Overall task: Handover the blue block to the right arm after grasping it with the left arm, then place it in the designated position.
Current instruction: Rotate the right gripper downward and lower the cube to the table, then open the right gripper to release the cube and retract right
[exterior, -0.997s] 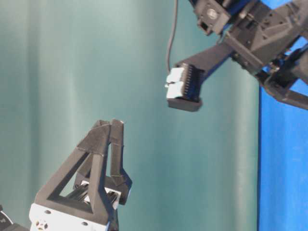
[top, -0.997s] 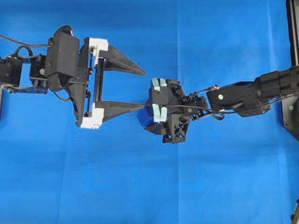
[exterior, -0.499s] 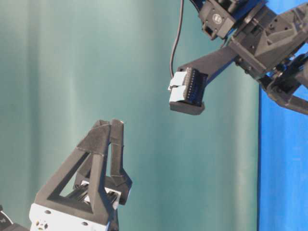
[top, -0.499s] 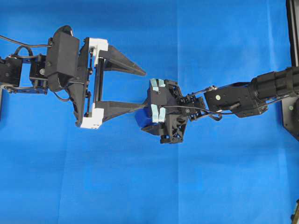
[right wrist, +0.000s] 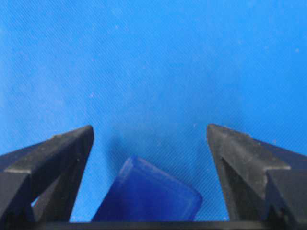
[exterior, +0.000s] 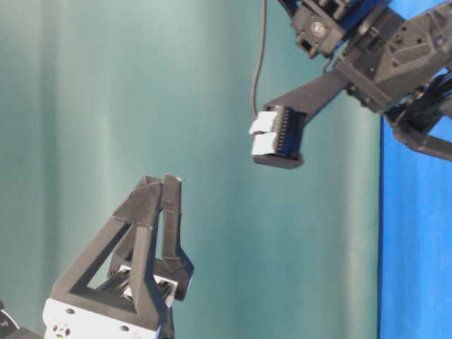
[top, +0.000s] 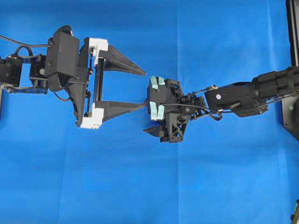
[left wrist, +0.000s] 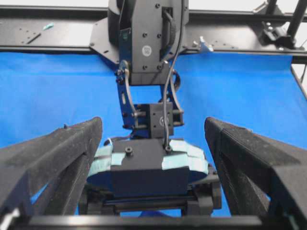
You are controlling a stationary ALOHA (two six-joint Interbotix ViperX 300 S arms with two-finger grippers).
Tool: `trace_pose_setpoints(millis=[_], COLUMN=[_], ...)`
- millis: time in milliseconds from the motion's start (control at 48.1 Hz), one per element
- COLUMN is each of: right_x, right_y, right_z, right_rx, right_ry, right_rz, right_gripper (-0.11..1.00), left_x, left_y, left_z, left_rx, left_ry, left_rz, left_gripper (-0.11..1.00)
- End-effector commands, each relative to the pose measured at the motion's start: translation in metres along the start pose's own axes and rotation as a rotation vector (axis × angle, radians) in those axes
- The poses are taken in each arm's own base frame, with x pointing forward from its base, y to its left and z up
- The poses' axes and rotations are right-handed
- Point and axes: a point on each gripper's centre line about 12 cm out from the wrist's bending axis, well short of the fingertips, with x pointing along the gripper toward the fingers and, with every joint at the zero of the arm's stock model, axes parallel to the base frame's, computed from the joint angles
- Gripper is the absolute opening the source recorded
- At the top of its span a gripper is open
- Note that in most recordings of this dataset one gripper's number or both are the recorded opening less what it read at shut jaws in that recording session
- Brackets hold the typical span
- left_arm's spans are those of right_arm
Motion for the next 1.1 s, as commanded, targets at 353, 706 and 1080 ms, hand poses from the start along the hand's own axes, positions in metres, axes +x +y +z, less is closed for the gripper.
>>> trace_pose_setpoints(millis=[353,706,1080], right_x=[-0.061,-0.13,-0.195], right_y=[0.013,0.018,0.016], right_z=[0.05,0.078,0.089], right_rx=[-0.023,-0.036,-0.037], right_ry=[-0.081,-0.153,-0.227], right_rz=[-0.035,-0.076,-0.115], right_gripper=[0.92,0.91,0.91], left_x=[-0.003,-0.002,-0.002], left_y=[-0.002,-0.002,-0.002], left_z=[0.015,0.016,0.016], left_rx=[0.005,0.005,0.005], left_ry=[-0.047,-0.049,-0.049], left_rz=[-0.005,-0.005,-0.005], left_gripper=[0.92,0.92,0.92])
